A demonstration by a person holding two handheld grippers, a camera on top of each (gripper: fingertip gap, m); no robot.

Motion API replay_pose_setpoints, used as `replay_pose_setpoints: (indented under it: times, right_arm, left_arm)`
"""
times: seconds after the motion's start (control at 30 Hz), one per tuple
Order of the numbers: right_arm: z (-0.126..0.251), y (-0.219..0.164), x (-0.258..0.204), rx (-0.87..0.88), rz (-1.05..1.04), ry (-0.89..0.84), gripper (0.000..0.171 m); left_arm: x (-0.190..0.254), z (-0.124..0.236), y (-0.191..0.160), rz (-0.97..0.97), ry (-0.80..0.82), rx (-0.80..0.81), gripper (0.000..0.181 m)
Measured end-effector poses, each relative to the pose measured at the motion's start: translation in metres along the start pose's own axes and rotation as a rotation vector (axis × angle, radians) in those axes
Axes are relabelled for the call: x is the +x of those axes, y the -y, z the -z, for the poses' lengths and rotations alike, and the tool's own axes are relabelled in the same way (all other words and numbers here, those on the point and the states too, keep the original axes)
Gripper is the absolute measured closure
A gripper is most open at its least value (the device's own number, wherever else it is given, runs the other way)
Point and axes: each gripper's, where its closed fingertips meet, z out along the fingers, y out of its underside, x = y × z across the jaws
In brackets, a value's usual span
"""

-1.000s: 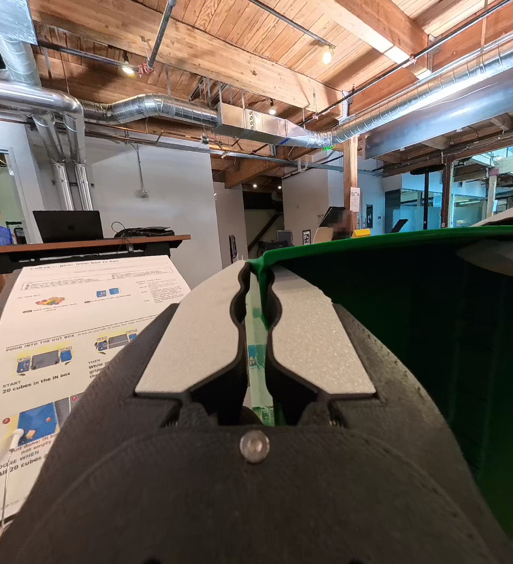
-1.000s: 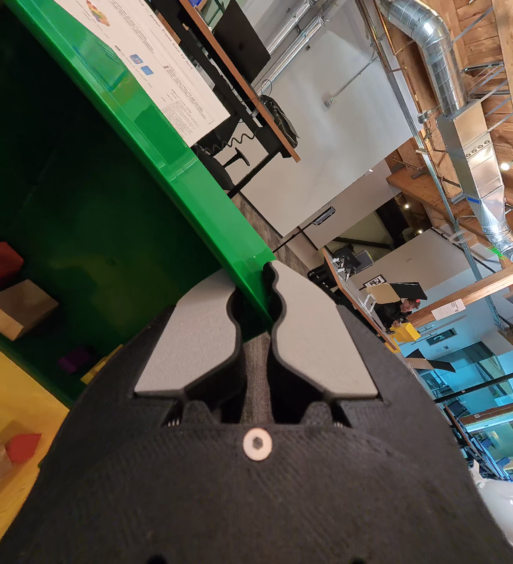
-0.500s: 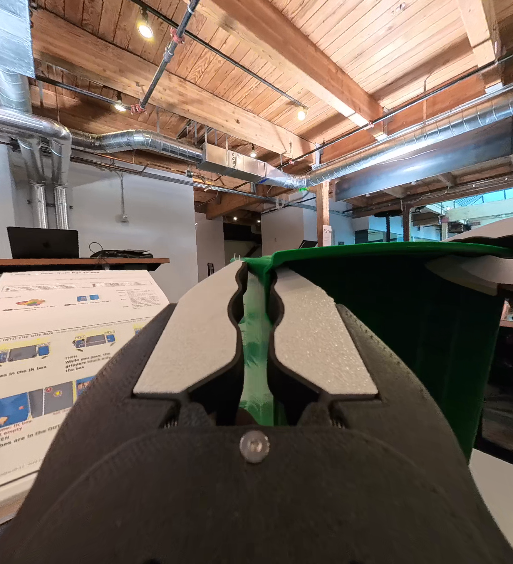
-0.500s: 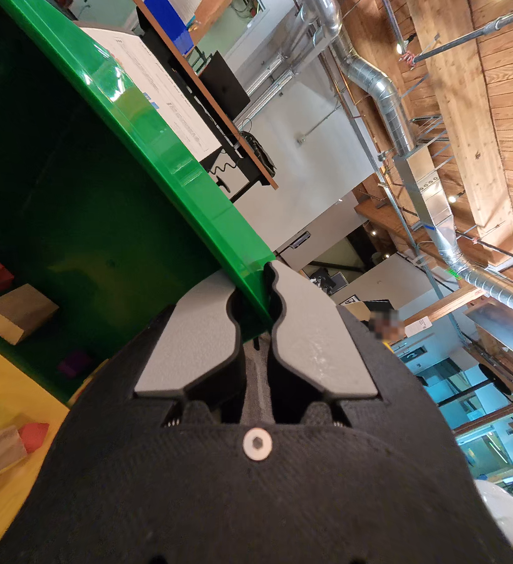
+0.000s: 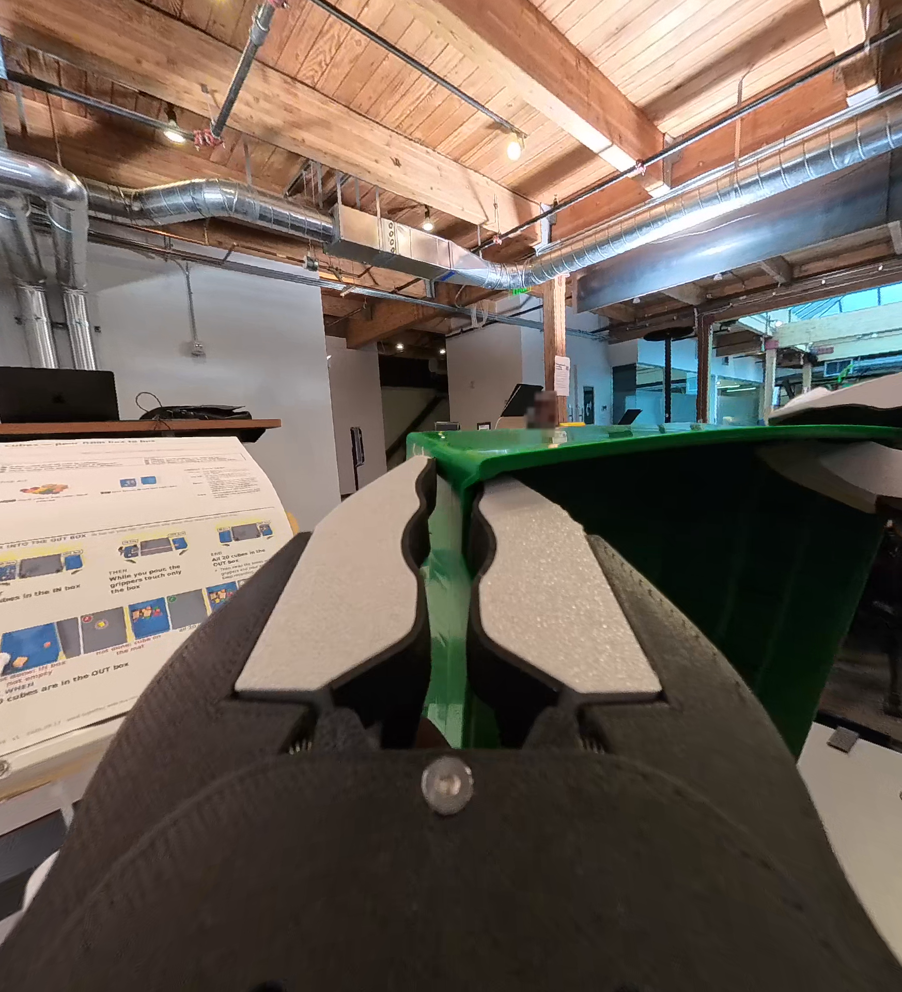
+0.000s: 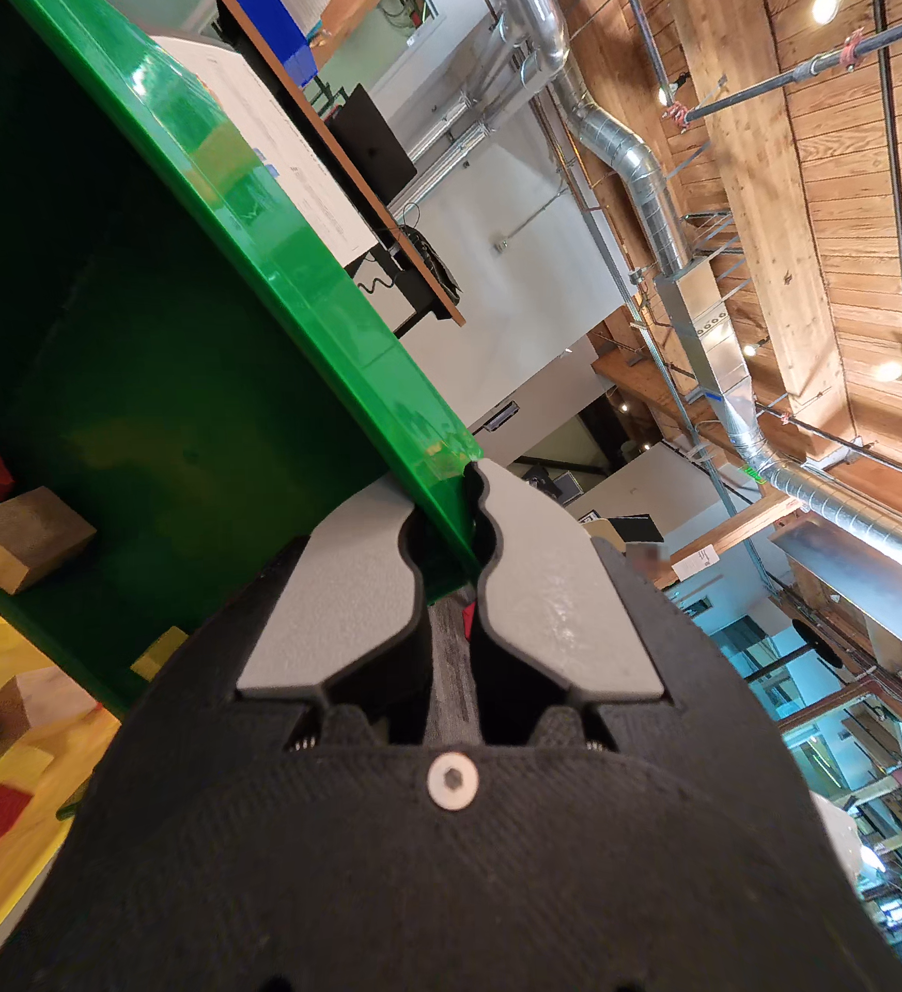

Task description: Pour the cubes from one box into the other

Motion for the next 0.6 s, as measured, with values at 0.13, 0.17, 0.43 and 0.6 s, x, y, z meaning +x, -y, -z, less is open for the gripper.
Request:
replay_pose_setpoints:
  times: [0.13, 0.17, 0.43, 0.6]
  right_arm:
    - [0.011, 0.005, -0.001, 0.009, -0.004, -0.009, 0.164]
    - [0.012, 0.007, -0.001, 0.011, 0.005, -0.011, 0.164]
    - [0.011, 0.008, 0.0, 0.029, -0.022, -0.046, 0.164]
    - [0.007, 0.01, -0.001, 0.031, 0.005, -0.051, 0.164]
  left_arm:
    - [0.003, 0.01, 0.005, 0.016, 0.006, -0.005, 0.173]
    - [0.003, 0.013, 0.006, 0.027, 0.011, -0.002, 0.173]
    - [0.003, 0.013, 0.008, 0.056, 0.01, 0.03, 0.173]
    - [-0.003, 0.008, 0.005, 0.06, 0.009, 0.033, 0.173]
